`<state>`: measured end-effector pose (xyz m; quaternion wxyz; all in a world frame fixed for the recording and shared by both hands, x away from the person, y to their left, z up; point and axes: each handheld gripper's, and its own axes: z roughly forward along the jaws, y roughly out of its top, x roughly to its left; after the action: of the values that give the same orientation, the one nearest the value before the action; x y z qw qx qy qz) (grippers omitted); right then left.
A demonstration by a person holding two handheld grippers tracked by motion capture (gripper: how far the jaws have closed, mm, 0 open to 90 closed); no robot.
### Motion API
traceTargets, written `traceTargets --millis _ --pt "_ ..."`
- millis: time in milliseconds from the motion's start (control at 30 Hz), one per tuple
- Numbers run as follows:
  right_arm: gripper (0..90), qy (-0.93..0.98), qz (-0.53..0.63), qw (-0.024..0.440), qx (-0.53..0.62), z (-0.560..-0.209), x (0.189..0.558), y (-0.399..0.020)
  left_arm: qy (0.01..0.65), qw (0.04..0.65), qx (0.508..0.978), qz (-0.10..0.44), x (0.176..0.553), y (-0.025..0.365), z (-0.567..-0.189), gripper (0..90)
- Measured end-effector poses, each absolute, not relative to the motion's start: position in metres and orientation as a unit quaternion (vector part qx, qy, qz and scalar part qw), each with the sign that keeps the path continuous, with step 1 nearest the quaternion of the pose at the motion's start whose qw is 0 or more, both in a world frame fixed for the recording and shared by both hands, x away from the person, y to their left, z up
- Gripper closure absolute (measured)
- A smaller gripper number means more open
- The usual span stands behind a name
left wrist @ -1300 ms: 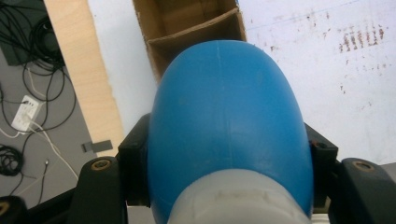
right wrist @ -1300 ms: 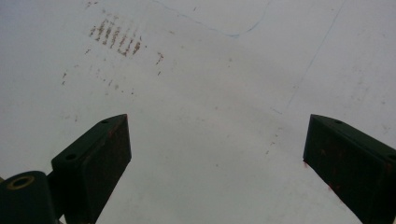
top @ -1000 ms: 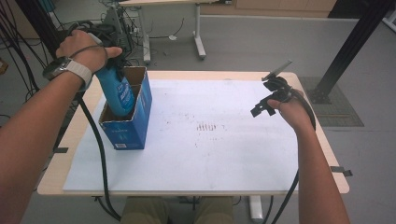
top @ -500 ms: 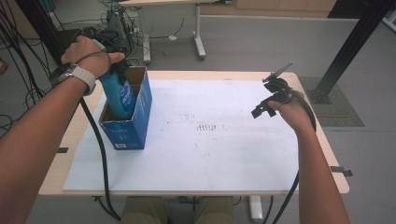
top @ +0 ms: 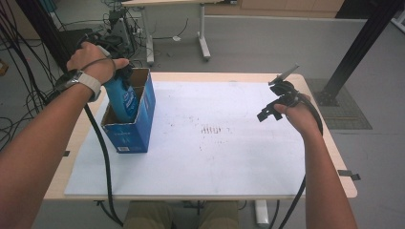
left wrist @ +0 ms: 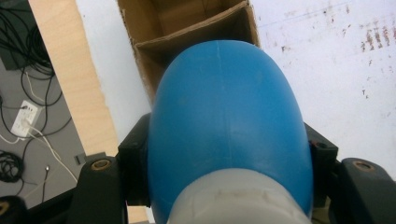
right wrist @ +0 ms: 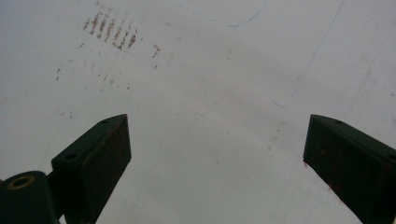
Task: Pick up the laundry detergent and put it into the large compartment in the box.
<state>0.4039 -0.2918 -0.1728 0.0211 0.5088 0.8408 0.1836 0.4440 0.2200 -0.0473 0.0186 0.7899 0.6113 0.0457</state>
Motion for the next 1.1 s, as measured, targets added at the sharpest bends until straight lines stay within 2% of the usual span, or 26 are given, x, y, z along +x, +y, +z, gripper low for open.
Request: traceTargets --millis 1100 --pt "7.6 0.838 0.179 0.015 0.515 -0.179 0.404 -0.297 0.612 0.014 0.789 0.045 0.449 0.222 -0.086 37.5"
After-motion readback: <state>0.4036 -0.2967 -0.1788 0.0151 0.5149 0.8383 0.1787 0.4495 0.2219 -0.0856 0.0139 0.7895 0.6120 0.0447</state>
